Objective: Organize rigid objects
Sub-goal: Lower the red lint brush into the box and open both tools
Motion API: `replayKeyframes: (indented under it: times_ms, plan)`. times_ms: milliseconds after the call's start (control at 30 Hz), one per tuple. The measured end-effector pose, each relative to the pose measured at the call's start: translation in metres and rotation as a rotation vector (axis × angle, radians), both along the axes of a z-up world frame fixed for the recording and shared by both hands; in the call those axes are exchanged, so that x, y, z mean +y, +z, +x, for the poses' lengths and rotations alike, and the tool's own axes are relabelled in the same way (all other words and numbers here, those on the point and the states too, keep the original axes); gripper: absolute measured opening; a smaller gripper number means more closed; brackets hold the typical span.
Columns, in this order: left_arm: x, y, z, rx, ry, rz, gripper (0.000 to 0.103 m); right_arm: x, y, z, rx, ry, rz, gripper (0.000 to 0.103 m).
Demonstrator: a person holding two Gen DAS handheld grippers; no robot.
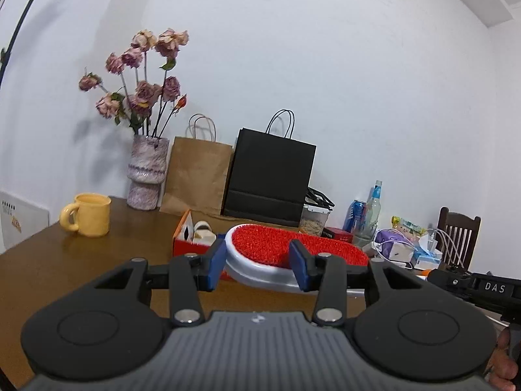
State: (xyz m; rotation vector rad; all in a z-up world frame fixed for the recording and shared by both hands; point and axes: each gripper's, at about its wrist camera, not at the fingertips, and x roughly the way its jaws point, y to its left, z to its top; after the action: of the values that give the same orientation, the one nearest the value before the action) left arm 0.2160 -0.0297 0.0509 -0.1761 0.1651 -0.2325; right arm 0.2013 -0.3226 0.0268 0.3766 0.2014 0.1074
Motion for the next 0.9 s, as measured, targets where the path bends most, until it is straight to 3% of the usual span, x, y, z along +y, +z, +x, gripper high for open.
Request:
replayKeyframes:
  times_ms: [233,467,700,900]
  plan:
    - [-0.008,0.026,0.074,-0.054,-0.005,0.052,0.043,-0.006,0.007,0.075,-0.002,0.026,0.025,0.014]
    - [-0.014,0.046,0.186,-0.050,0.012,0.062,0.043,-0.007,0.021,0.179,0.002,0.038,0.037,0.014]
    - [-0.009,0.029,0.298,0.073,0.001,0.039,0.043,-0.002,0.000,0.272,0.084,0.031,0.042,0.014]
    - [-0.004,-0.015,0.368,0.212,0.015,0.034,0.043,0.009,-0.032,0.327,0.169,0.034,-0.008,0.014]
